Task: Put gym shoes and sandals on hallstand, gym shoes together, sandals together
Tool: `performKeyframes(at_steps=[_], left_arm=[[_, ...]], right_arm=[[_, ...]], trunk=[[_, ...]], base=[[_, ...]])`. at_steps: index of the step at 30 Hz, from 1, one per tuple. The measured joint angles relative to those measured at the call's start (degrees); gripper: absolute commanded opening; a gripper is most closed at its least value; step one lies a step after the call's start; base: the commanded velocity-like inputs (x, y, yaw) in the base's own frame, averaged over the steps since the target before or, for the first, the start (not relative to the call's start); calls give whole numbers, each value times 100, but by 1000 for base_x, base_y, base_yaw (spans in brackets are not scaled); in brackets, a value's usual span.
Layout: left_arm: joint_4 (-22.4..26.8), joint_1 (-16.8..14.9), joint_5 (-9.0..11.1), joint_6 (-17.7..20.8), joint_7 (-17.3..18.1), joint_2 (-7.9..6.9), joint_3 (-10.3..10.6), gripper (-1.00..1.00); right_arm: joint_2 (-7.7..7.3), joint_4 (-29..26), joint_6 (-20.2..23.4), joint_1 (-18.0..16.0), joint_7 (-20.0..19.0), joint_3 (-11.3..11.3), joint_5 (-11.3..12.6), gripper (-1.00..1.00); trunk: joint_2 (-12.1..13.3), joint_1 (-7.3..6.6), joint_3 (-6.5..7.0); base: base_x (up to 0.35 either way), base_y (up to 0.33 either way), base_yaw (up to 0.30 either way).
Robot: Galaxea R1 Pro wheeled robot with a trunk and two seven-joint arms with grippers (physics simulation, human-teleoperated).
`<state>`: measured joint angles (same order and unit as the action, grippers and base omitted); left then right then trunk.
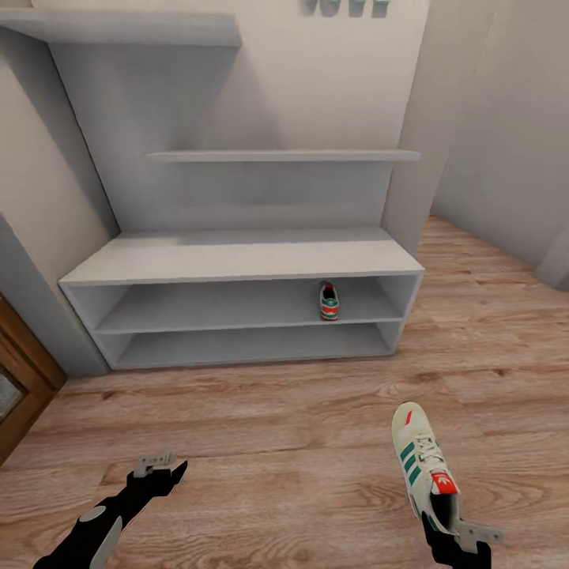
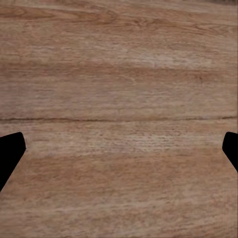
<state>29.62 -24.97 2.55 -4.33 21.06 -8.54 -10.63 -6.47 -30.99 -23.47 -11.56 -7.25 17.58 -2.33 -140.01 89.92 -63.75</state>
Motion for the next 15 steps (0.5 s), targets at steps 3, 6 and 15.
performKeyframes(at_steps=[3,6,15], left_arm=[[1,1,0,1,0,-4,-1,100],[1,1,0,1,3,-8,-1,100],[-9,6,-34,-19,652,-66,-1,100]], right_arm=[[0,-2,0,0,0,-1,5,-100],[0,-3,0,0,0,0,6,-100],[4,-5,1,1,-2,2,-5,-100]], trunk=[[0,0,0],[0,0,0],[0,1,0]], base=[[95,325,-3],[66,327,0],[-91,190,0]])
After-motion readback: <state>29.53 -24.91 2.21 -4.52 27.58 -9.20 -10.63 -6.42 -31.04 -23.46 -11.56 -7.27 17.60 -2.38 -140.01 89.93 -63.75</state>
